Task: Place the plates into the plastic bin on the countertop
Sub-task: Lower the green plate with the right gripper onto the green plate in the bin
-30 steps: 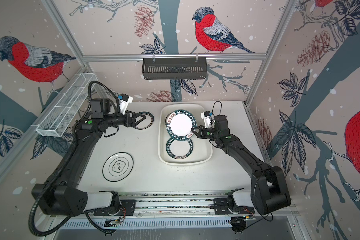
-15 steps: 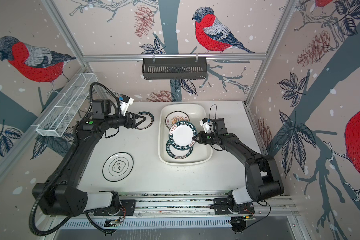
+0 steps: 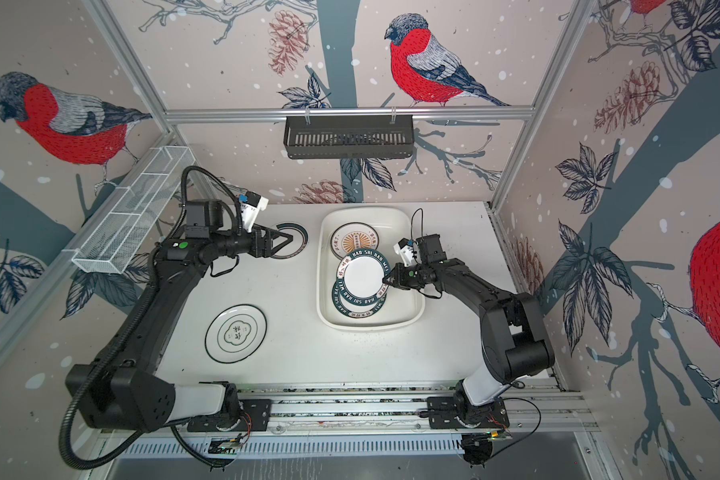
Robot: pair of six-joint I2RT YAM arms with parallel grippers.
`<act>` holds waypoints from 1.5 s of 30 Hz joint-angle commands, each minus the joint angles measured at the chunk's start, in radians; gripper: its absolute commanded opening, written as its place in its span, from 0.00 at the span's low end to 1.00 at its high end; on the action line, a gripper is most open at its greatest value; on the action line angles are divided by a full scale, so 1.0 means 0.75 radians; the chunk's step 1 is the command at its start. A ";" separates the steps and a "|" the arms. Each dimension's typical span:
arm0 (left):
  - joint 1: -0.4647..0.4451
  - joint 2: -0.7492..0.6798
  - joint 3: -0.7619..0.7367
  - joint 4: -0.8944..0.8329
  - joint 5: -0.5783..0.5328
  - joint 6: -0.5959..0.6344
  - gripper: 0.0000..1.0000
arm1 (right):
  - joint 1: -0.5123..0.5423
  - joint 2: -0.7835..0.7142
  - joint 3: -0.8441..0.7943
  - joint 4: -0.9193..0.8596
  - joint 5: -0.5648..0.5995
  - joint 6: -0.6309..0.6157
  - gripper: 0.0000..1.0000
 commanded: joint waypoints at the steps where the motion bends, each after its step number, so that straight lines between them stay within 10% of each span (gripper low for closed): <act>1: -0.001 -0.009 -0.001 0.023 0.033 0.014 0.71 | 0.014 0.028 0.031 -0.052 0.017 -0.050 0.10; 45: -0.001 -0.021 0.011 0.022 0.051 0.014 0.71 | 0.074 0.203 0.145 -0.244 0.191 -0.115 0.23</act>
